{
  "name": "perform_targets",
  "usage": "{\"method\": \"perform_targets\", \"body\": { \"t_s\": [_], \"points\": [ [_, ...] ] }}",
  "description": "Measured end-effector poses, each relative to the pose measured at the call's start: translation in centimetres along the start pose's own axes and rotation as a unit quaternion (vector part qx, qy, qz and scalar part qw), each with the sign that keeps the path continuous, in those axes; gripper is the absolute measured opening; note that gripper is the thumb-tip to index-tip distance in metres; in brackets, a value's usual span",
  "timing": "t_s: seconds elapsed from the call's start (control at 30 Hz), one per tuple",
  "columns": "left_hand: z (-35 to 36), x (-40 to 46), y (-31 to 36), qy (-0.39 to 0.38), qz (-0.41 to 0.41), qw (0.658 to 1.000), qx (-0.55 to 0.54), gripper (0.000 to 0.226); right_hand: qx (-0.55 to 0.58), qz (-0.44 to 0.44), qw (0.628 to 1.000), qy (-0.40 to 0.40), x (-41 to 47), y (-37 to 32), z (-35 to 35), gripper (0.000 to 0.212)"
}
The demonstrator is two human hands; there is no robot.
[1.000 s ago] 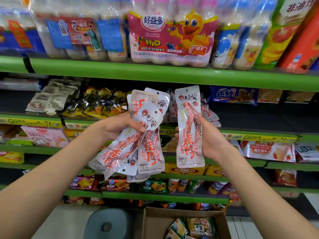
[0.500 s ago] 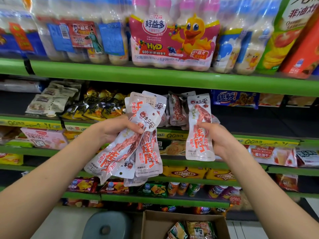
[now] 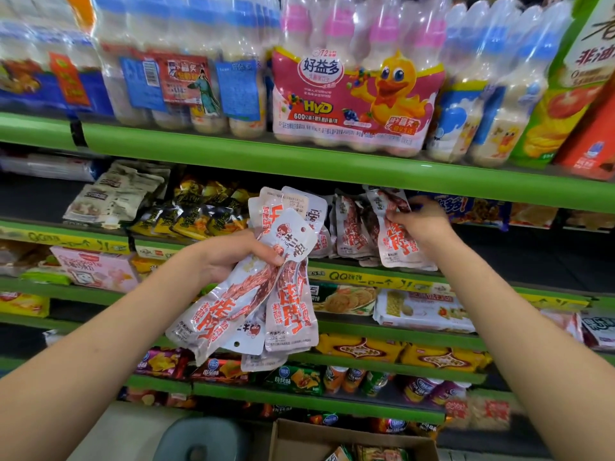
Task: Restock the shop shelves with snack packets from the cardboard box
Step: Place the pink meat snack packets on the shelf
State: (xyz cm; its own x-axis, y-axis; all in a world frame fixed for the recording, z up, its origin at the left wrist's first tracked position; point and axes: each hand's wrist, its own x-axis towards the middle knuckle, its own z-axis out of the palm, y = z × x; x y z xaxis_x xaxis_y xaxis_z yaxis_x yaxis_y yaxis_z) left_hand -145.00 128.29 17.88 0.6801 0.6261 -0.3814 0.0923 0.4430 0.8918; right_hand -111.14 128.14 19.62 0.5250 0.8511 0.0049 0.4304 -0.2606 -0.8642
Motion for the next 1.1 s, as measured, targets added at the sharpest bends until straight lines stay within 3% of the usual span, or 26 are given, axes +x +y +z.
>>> {"method": "perform_targets", "body": {
  "t_s": [0.13,0.23,0.33,0.43,0.57,0.67,0.77,0.93,1.1],
  "points": [
    [0.3,0.3,0.3,0.017,-0.005,1.0,0.011,0.062,-0.183,-0.053,0.982,0.001,1.1,-1.8,2.4,0.054],
    [0.5,0.4,0.4,0.016,-0.013,1.0,0.012,0.057,-0.224,-0.089,0.97,-0.016,1.1,-2.2,3.7,0.035],
    [0.5,0.5,0.4,0.066,-0.01,0.997,0.036,0.084,-0.276,-0.068,0.956,-0.069,0.8,-1.5,4.2,0.037],
    [0.3,0.9,0.3,0.088,-0.002,0.995,0.046,0.111,-0.303,-0.078,0.948,-0.06,0.4,-0.9,3.9,0.044],
    [0.6,1.4,0.3,0.091,0.01,0.995,0.043,0.114,-0.329,-0.119,0.937,-0.016,-1.2,-1.1,2.8,0.034],
    [1.1,1.8,0.1,0.052,0.012,0.998,0.028,0.084,-0.23,-0.211,0.95,-0.022,-4.4,-1.2,2.5,0.019],
    [1.7,2.1,0.1,0.009,0.02,1.0,0.021,0.055,-0.136,-0.248,0.95,-0.13,-8.7,-1.5,2.7,0.007],
    [3.3,2.5,-0.1,-0.002,0.037,0.999,0.032,0.048,0.065,-0.162,0.954,-0.244,-12.9,-2.2,3.8,0.041],
    [4.5,2.8,-0.8,0.002,0.039,0.999,-0.023,0.034,0.109,-0.125,0.957,-0.239,-13.8,-1.5,4.7,0.009]
  ]
}}
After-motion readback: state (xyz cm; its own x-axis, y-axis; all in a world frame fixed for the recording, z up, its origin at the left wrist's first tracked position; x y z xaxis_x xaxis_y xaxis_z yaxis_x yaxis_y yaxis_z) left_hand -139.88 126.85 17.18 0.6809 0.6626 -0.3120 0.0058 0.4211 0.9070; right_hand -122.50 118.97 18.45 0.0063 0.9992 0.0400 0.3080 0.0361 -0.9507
